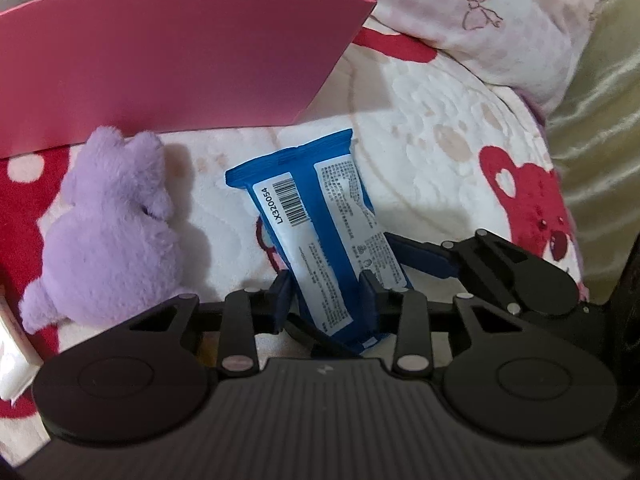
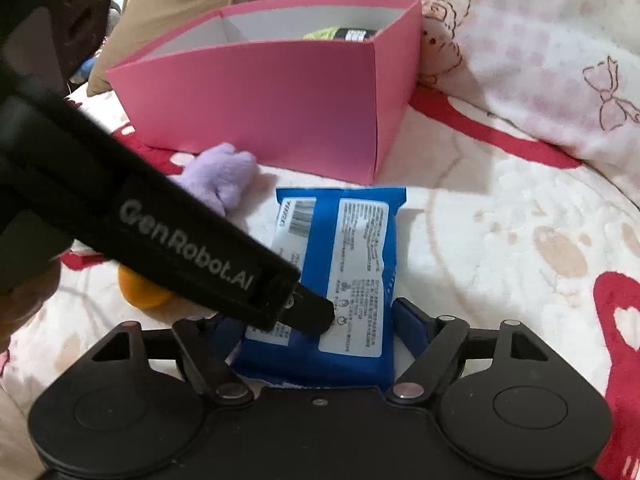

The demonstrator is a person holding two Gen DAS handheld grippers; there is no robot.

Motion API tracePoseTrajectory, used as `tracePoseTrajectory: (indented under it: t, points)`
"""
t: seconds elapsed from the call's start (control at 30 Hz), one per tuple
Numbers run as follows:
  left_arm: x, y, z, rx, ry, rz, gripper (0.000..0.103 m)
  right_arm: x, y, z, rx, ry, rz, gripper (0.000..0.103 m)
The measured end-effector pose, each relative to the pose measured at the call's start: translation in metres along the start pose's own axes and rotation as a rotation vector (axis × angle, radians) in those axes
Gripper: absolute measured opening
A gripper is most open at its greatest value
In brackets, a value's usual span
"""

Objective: Organize objects
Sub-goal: 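Close the left gripper on the blue snack packet, then lift the blue snack packet with the left gripper and carry it over the pink box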

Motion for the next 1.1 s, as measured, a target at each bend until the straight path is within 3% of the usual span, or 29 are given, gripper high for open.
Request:
tracePoseTrajectory:
  t: [0.23,0.4,0.57,0.73,0.87,1.1]
  points:
    - [-0.002,0.000,-0.001,-0.013,-0.028,0.011,0.034,0.001,0.006,-0.001,-0.047,-0.004,-0.035,0.080]
    - [-0.009,-0.002,-0.004,-0.046,-0.023,-0.012,0.034,-0.010,0.014,-0.003,-0.133,-0.028,-0.015,0.069]
    - [-0.019,-0.012,-0.007,-0.001,-0.036,0.004,0.034,-0.014,0.015,-0.001,-0.099,-0.004,0.027,0.067]
    - [-0.032,-0.023,-0.005,0.016,-0.079,-0.033,0.034,-0.025,0.016,0.005,-0.121,-0.023,-0.010,0.066]
    - [-0.032,-0.026,-0.009,0.037,-0.042,-0.012,0.034,-0.035,0.014,0.007,-0.077,0.010,0.028,0.066]
    - [-0.039,-0.028,-0.019,-0.001,-0.040,-0.035,0.034,-0.046,0.025,0.004,-0.149,0.041,0.040,0.066]
Point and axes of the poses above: each gripper's, at about its wrist camera, not at the fingertips, and x roughly the way its jaws point, y to its left, z to its top, the point moved 10 cm from there along x, roughly the way its jaws point, and after that the axes turned 15 degrees about x, right-handed, at the moved point
